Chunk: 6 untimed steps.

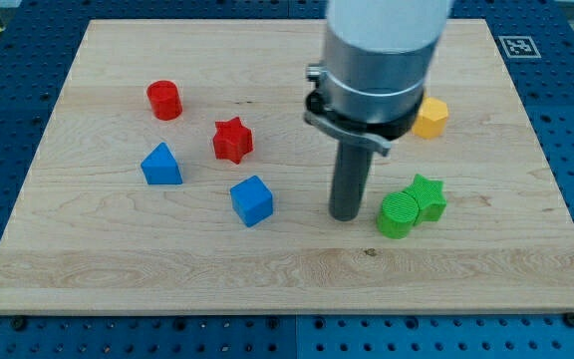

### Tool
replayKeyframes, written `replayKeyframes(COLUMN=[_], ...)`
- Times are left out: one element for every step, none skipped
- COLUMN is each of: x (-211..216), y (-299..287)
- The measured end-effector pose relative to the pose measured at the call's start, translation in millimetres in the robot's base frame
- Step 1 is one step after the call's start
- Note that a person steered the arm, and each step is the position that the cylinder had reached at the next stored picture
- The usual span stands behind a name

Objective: Place the blue cube below the blue triangle

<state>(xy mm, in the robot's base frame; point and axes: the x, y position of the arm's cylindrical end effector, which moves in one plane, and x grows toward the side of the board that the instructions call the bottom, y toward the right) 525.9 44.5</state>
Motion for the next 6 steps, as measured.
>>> replayKeyframes(x=[0.0, 0.0, -0.7, -4.7, -5.5, -12.7], y=[-30.8, -62.2, -91.2, -121.6, -147.5, -156.0])
